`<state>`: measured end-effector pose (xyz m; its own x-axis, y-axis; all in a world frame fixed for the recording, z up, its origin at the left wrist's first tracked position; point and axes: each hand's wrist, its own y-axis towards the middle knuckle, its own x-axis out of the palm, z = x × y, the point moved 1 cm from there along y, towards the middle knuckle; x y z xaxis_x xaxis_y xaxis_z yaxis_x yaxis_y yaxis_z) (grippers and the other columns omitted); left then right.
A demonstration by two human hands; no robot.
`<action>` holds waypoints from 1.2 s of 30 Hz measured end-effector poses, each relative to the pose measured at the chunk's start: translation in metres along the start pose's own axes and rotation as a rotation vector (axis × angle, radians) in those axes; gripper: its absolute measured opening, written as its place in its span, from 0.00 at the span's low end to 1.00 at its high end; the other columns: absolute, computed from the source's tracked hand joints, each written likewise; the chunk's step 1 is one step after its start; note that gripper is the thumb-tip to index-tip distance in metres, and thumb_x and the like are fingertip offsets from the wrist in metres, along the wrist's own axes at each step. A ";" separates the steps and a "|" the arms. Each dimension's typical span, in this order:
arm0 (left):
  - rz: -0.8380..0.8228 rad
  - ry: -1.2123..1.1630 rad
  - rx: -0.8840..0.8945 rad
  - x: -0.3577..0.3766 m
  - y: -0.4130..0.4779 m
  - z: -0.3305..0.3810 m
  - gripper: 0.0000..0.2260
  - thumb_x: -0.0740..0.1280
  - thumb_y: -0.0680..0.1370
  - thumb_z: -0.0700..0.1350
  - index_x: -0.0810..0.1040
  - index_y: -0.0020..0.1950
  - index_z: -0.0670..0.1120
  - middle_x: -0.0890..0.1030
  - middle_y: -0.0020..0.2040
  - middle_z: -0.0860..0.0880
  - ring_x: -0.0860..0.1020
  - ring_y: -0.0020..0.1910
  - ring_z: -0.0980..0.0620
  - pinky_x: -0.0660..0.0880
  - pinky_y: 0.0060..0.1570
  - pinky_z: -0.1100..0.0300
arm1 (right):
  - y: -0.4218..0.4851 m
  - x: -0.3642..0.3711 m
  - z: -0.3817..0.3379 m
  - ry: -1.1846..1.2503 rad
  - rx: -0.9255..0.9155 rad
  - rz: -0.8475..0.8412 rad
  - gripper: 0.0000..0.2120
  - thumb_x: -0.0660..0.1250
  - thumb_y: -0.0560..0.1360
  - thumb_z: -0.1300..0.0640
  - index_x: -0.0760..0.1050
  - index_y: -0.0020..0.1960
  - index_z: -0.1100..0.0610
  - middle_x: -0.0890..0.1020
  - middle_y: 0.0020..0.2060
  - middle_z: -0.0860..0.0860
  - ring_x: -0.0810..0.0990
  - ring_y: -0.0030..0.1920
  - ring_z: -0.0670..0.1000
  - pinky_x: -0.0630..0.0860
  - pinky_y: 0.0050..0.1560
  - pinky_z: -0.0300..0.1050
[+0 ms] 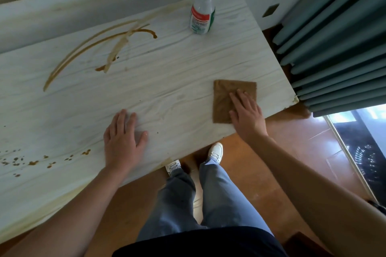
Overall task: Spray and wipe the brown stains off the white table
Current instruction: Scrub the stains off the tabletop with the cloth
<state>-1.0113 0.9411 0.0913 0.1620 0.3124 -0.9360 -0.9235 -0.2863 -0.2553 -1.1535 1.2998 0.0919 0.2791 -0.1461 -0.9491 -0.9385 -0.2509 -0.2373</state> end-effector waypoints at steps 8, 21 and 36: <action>-0.023 -0.003 -0.033 -0.003 -0.002 0.007 0.29 0.61 0.82 0.57 0.59 0.81 0.49 0.53 0.83 0.46 0.50 0.82 0.45 0.53 0.78 0.43 | 0.012 -0.002 0.003 0.021 0.084 0.014 0.28 0.54 0.84 0.51 0.51 0.82 0.51 0.52 0.81 0.53 0.46 0.81 0.55 0.43 0.79 0.54; -0.113 0.036 -0.127 -0.016 0.002 0.026 0.31 0.63 0.81 0.58 0.61 0.80 0.47 0.56 0.82 0.44 0.53 0.81 0.43 0.62 0.74 0.41 | -0.034 0.008 -0.029 0.104 -0.224 -0.097 0.26 0.56 0.83 0.50 0.57 0.80 0.50 0.55 0.81 0.50 0.46 0.81 0.56 0.42 0.79 0.54; -0.148 0.012 -0.138 -0.024 -0.002 0.028 0.27 0.57 0.84 0.57 0.60 0.81 0.48 0.53 0.83 0.45 0.52 0.82 0.44 0.56 0.78 0.44 | 0.003 0.010 -0.001 0.110 -0.261 0.029 0.25 0.52 0.82 0.51 0.63 0.78 0.55 0.62 0.78 0.57 0.56 0.79 0.59 0.57 0.77 0.61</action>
<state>-1.0229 0.9594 0.1205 0.2972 0.3502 -0.8883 -0.8328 -0.3600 -0.4206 -1.1530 1.2966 0.0825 0.2862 -0.2562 -0.9233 -0.8664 -0.4806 -0.1352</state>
